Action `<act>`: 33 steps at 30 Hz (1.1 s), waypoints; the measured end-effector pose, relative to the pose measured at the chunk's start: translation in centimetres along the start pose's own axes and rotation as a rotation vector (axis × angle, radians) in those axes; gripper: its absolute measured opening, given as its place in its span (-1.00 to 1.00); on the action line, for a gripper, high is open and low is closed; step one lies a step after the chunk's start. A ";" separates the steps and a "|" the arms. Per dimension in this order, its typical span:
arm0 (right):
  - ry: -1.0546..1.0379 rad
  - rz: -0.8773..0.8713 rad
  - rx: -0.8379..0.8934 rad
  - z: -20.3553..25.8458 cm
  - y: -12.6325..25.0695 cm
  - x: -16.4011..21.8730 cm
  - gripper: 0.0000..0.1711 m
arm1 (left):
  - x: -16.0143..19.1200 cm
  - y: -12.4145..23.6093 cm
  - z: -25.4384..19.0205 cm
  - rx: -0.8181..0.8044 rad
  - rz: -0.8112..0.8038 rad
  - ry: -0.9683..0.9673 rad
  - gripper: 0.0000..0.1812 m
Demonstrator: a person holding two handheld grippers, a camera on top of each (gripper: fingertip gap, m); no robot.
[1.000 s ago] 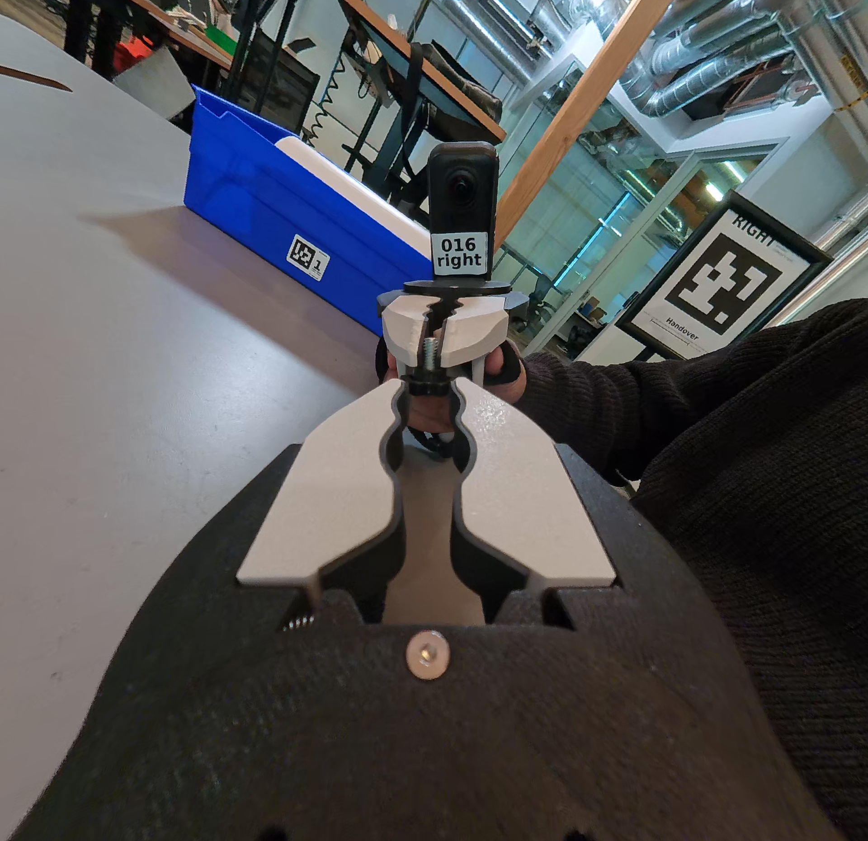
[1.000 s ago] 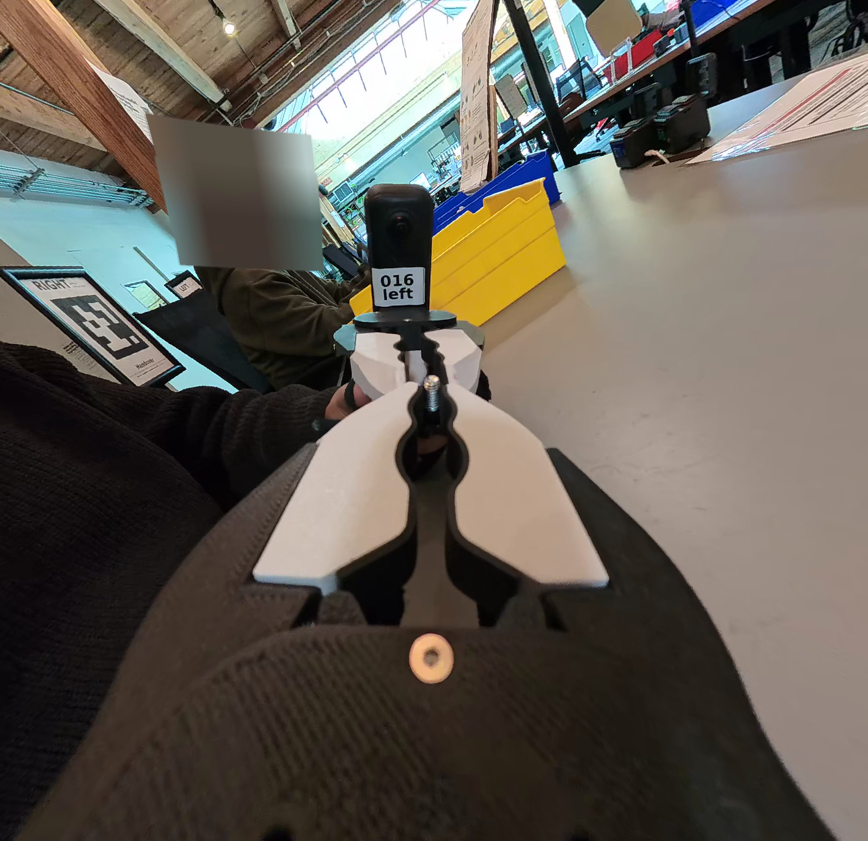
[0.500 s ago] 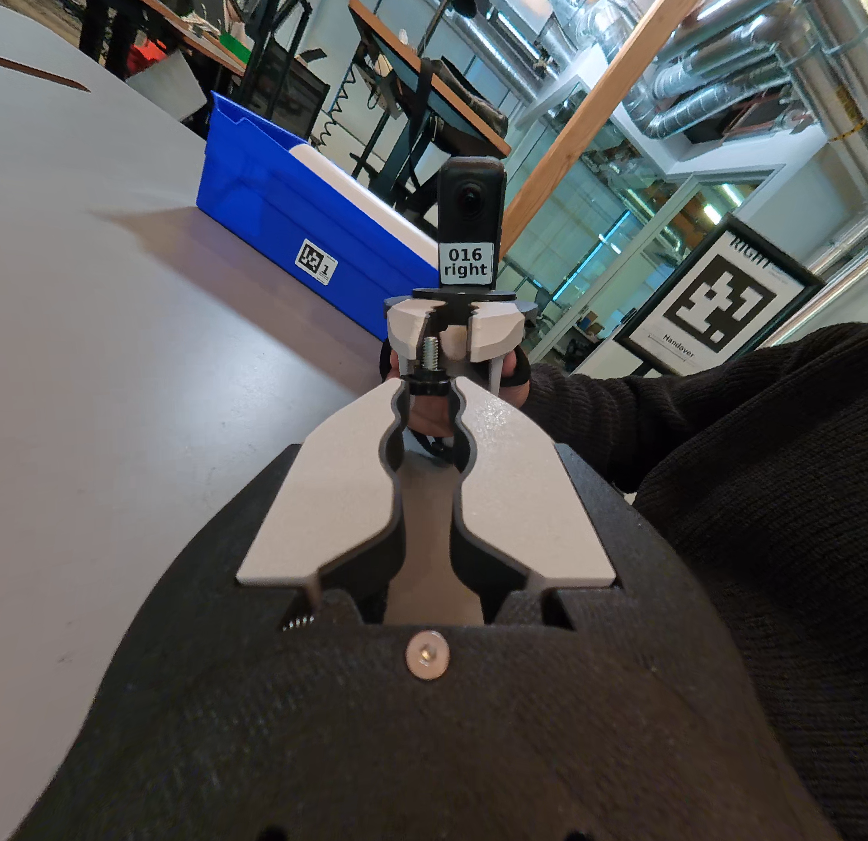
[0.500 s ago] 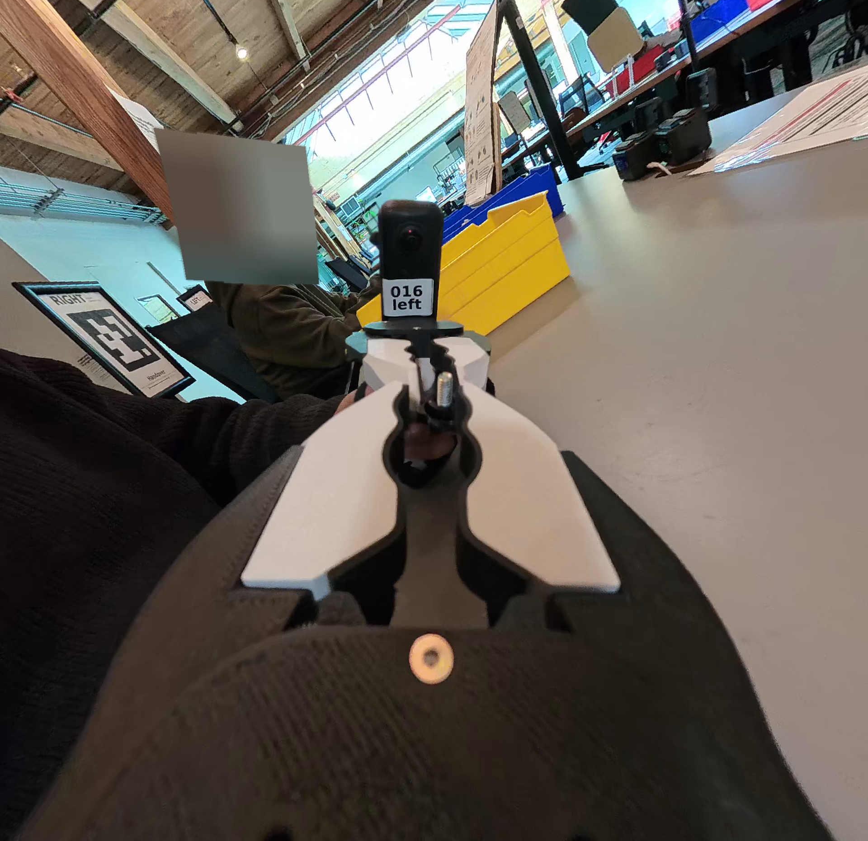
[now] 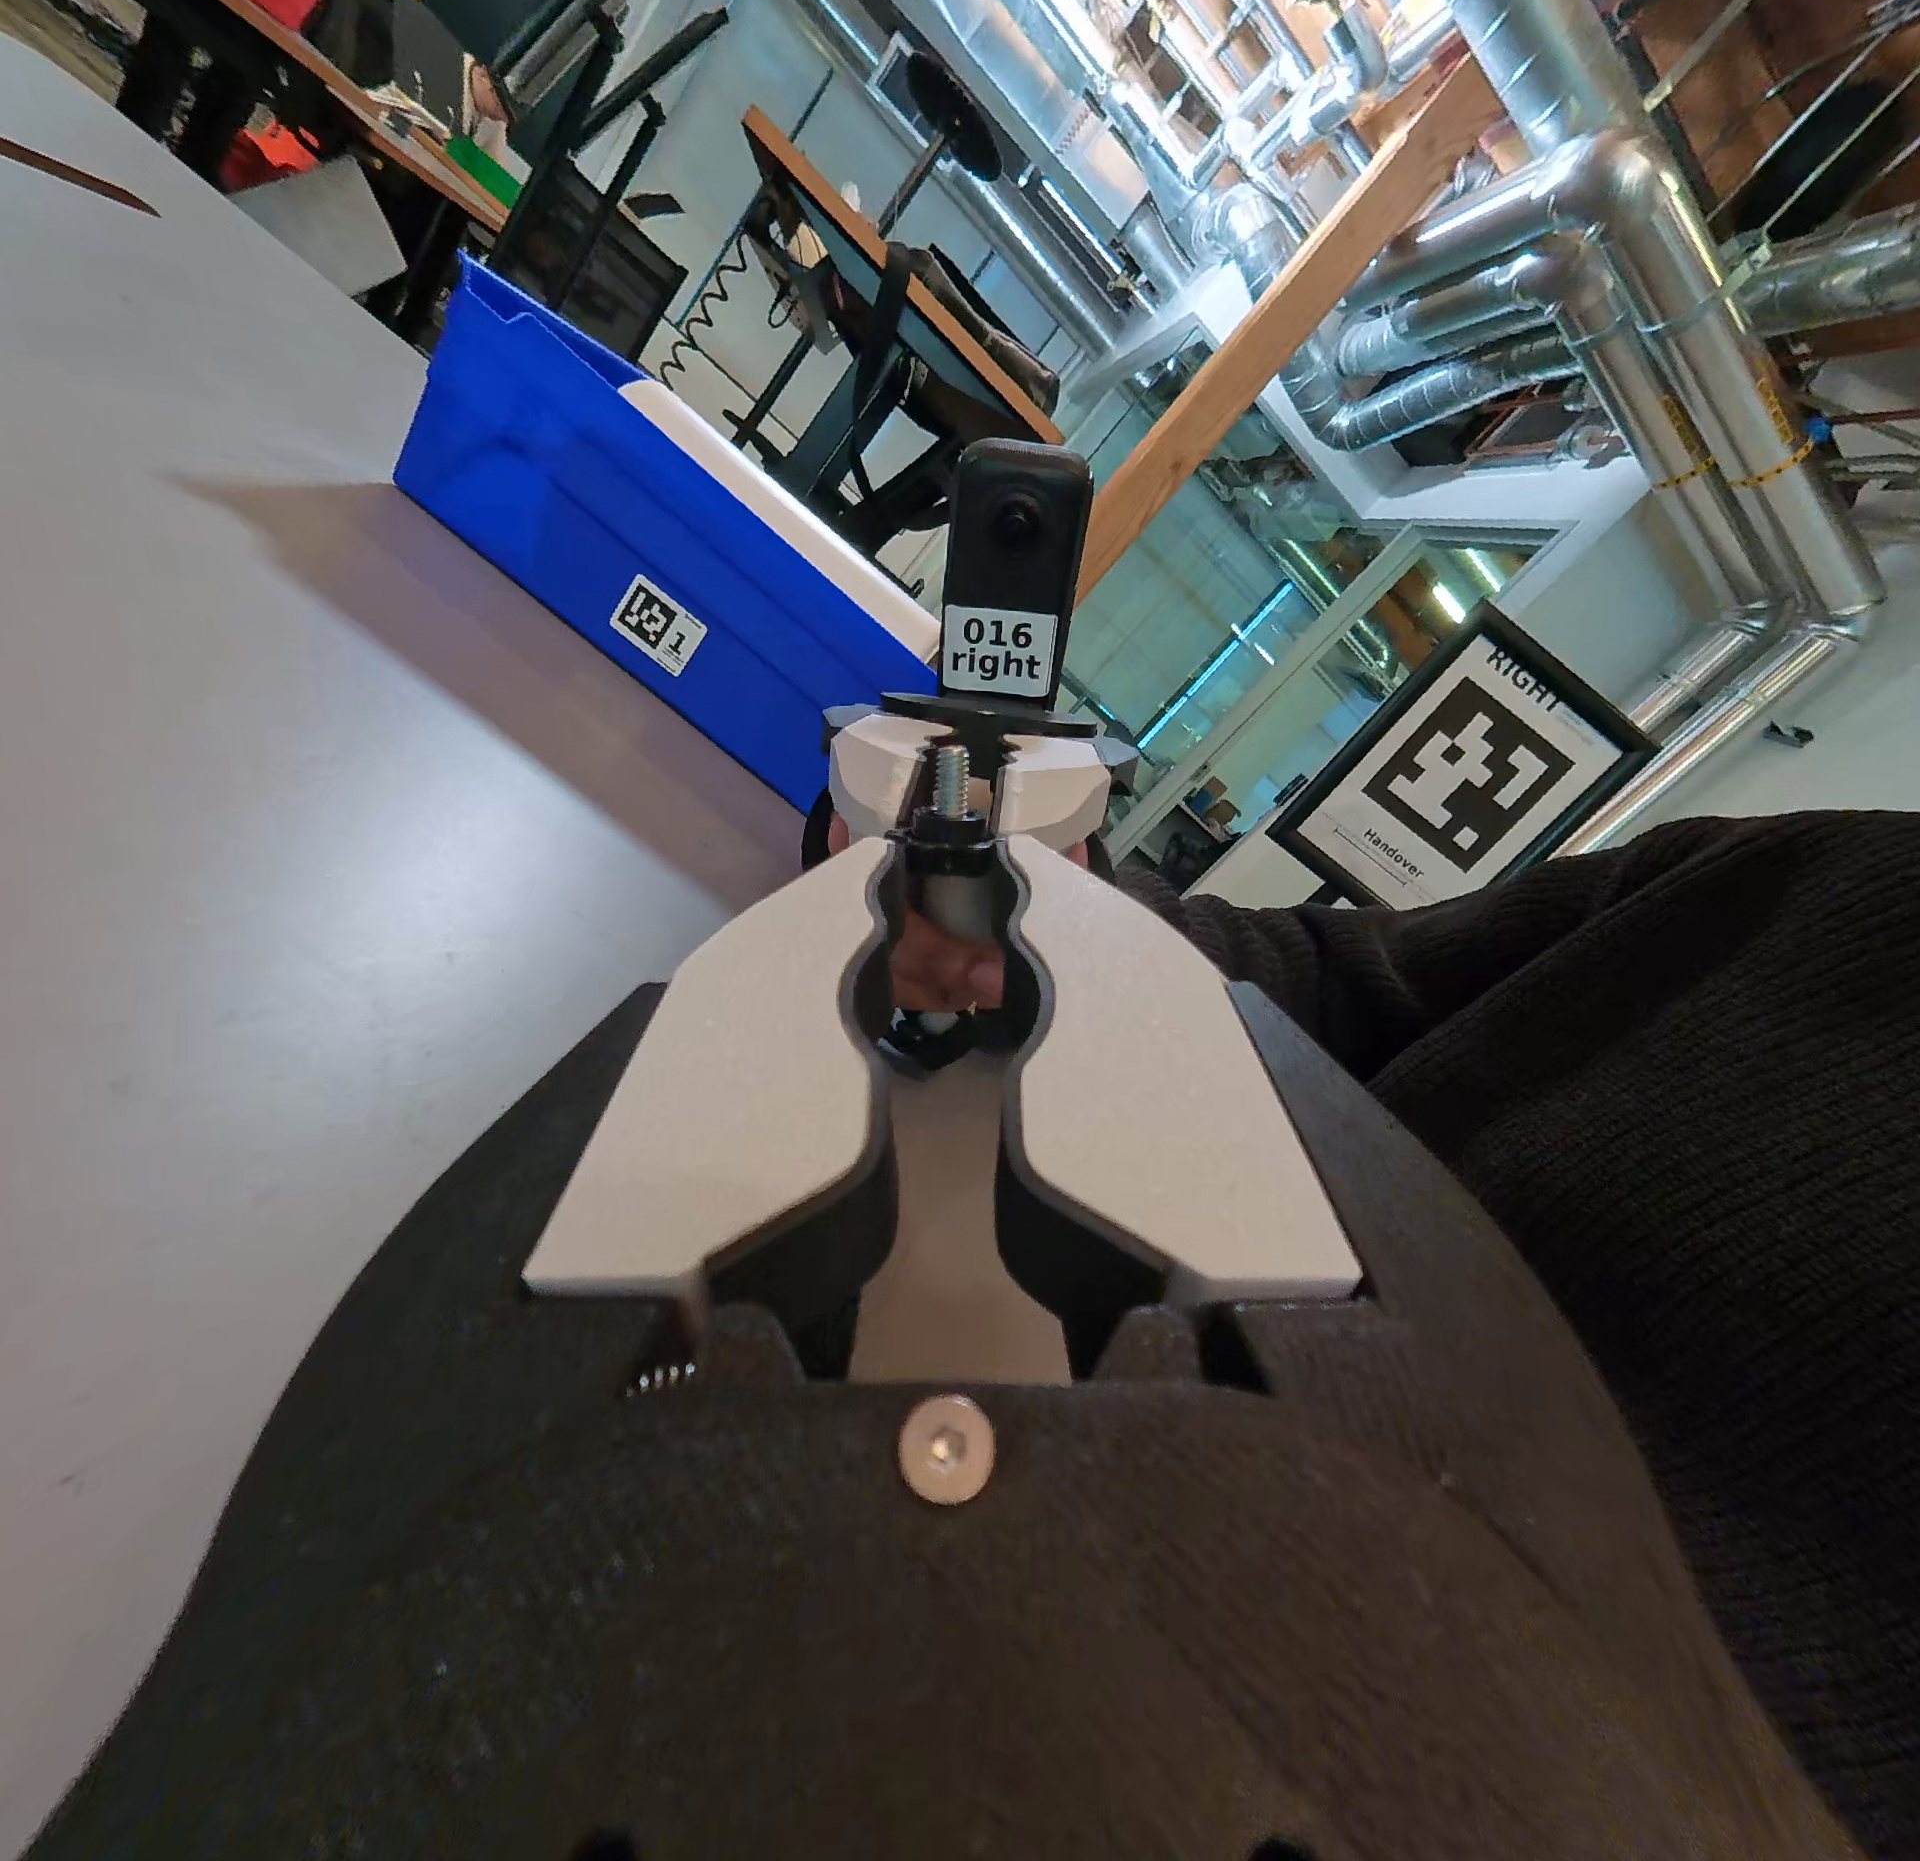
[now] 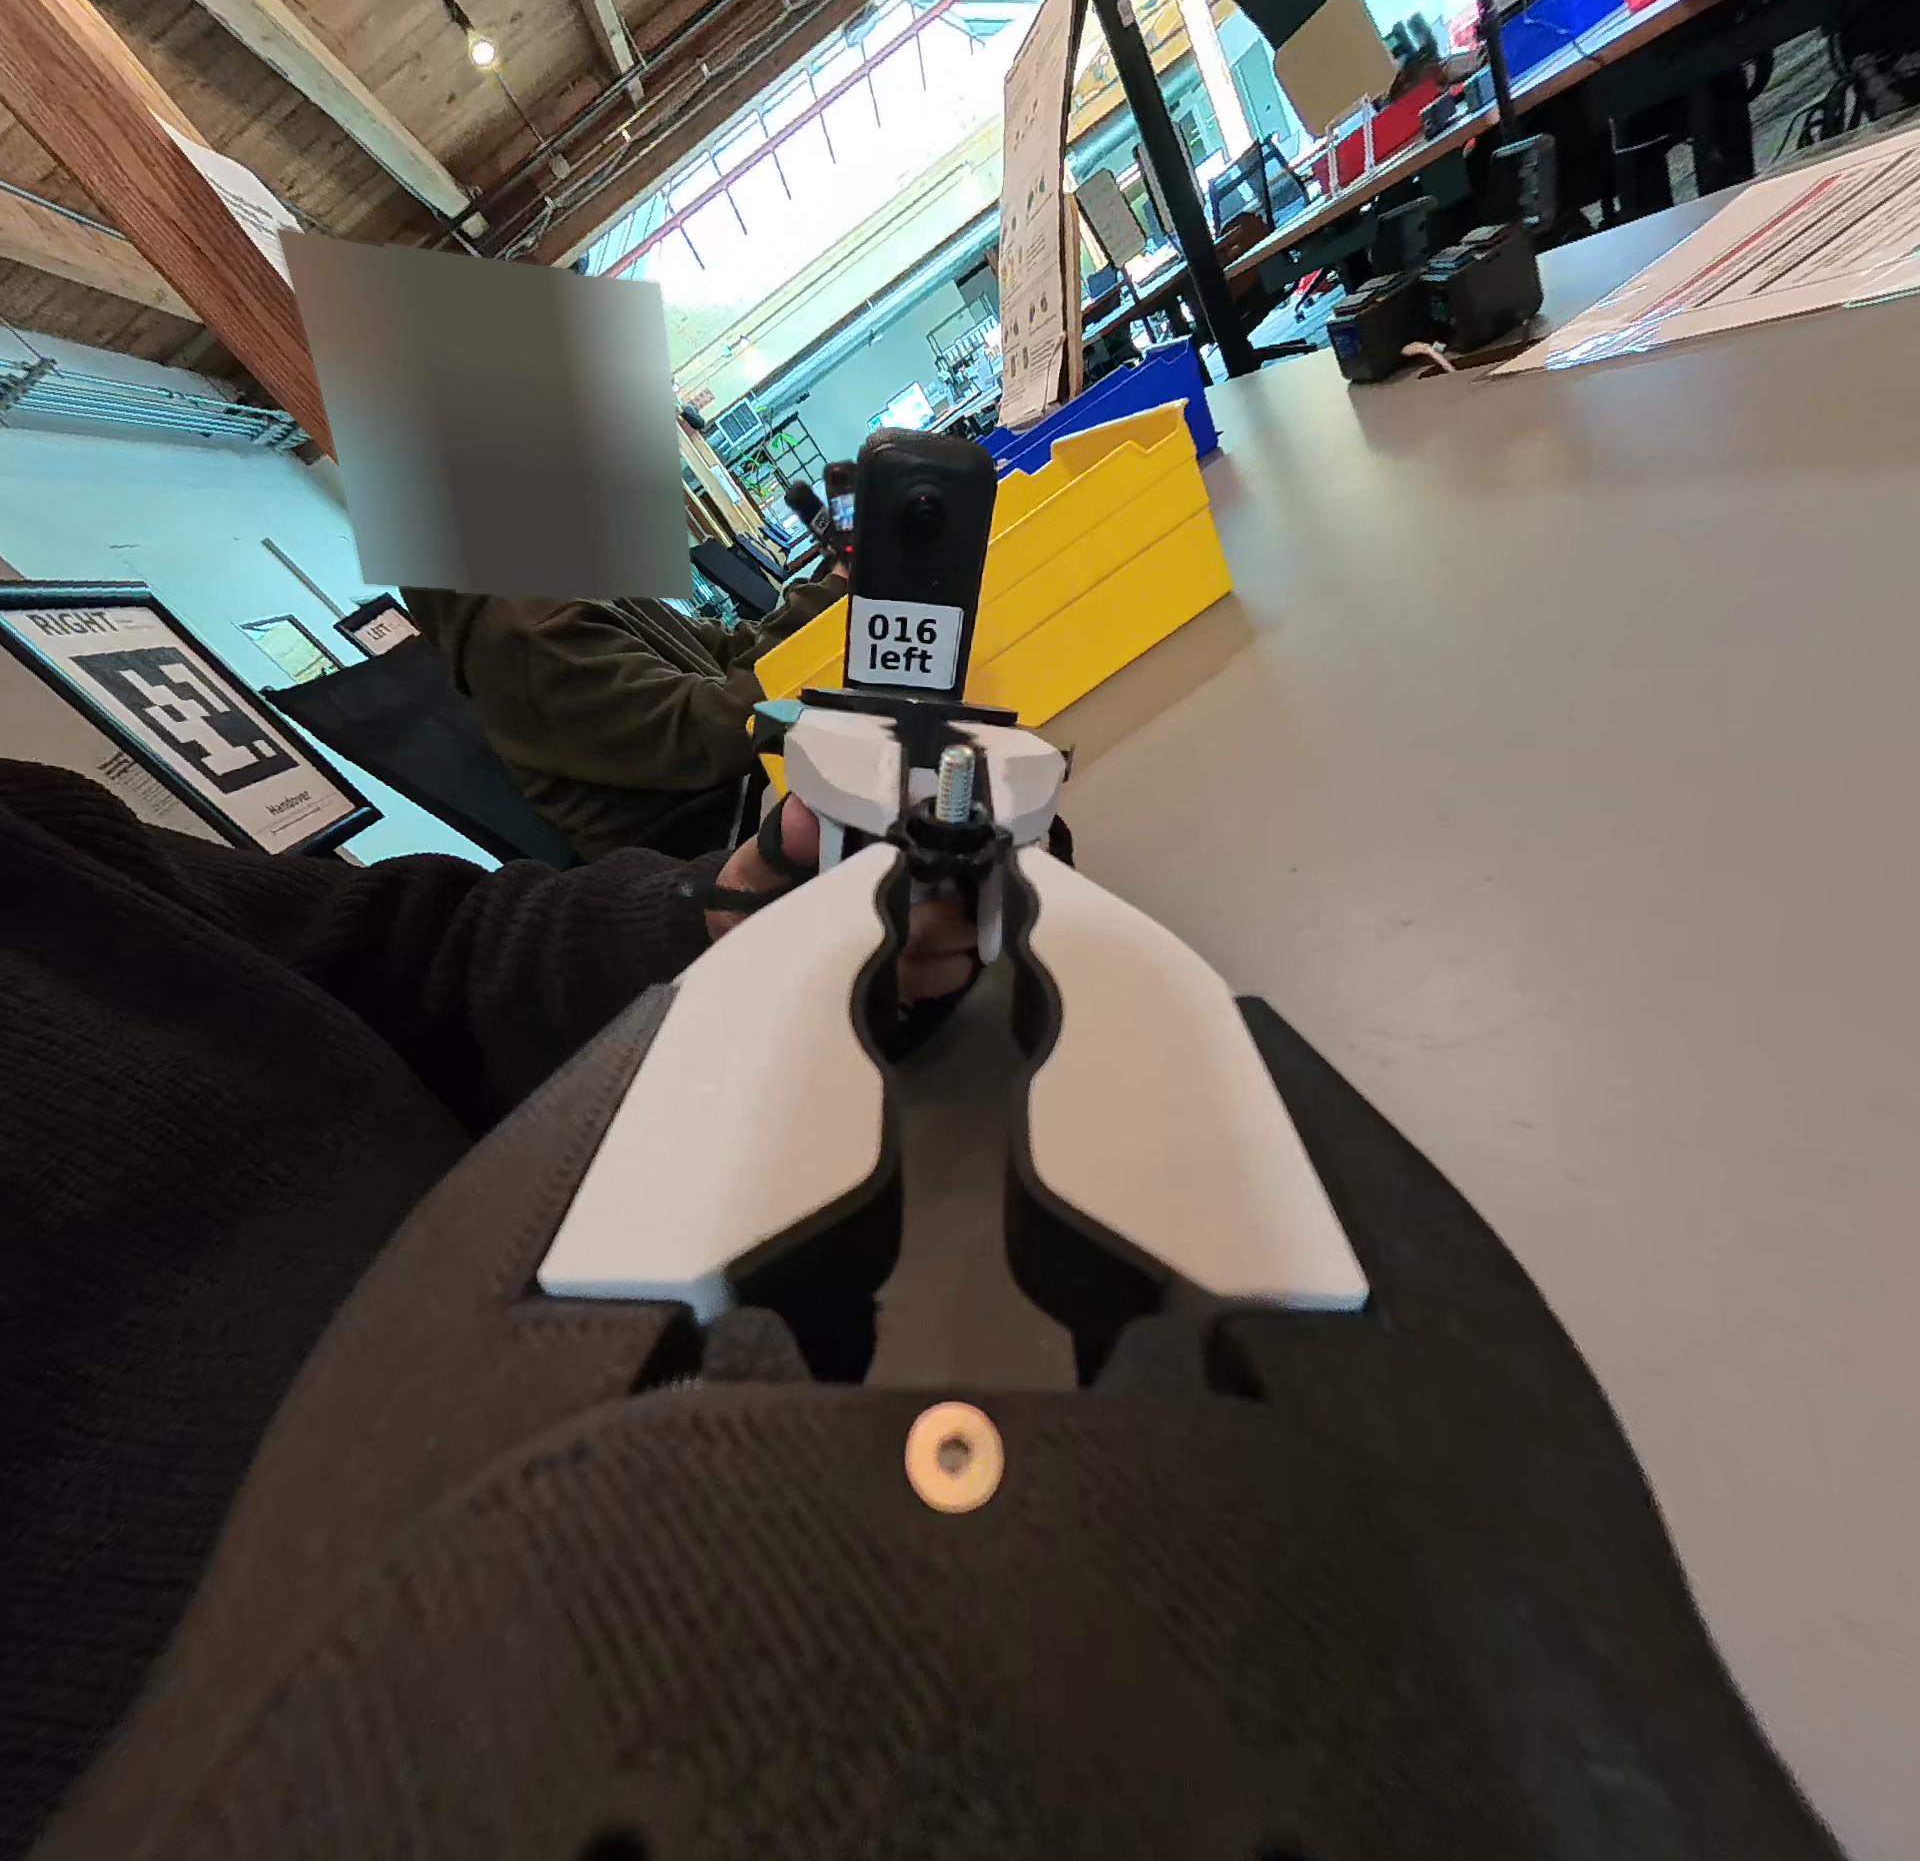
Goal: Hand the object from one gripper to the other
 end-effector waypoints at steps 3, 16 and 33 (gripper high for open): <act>0.001 0.003 -0.005 0.0 0.0 0.0 -0.81 | 0.1 -0.1 0.0 -0.003 0.007 -0.008 -0.82; 0.026 0.006 0.021 0.0 0.2 -0.1 -0.81 | 0.1 -0.2 0.1 0.011 -0.017 0.020 -0.72; 0.295 0.147 0.357 -0.7 0.2 0.2 -0.82 | -0.3 -0.1 -0.8 -0.403 0.118 -0.490 -0.57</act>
Point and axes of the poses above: each gripper's, where its closed fingertips meet, y back along the fingers, x out of its underside, z = x × y across the jaws, the point moved 7 cm from there along y, back along the fingers, and after that the axes turned 1 degree about z, right-handed, at the moved point
